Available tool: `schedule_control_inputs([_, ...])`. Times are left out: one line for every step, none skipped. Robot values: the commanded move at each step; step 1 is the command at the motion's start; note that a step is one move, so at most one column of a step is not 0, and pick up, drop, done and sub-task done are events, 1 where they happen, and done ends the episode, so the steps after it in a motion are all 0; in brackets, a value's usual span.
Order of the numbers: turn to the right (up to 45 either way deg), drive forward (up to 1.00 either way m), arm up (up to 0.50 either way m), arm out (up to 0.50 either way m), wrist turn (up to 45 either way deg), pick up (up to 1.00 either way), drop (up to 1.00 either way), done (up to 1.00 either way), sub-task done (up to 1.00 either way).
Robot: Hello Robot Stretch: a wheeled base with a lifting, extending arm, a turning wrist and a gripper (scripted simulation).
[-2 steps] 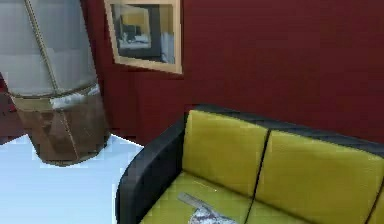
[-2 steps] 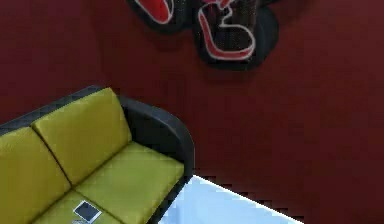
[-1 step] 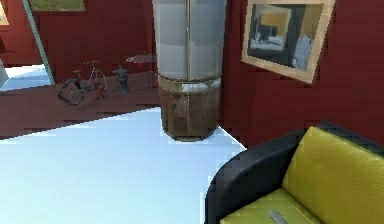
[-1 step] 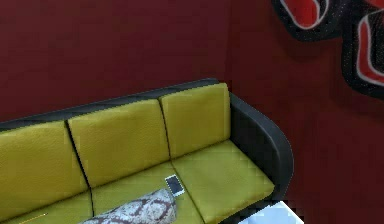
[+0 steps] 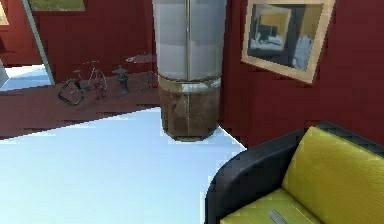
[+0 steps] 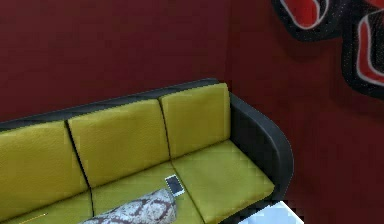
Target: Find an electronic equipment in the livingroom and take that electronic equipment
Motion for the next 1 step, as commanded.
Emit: schedule_control_inputs([0.0,0.0,0.0,0.5,0.0,0.0,0.0,0.0,0.0])
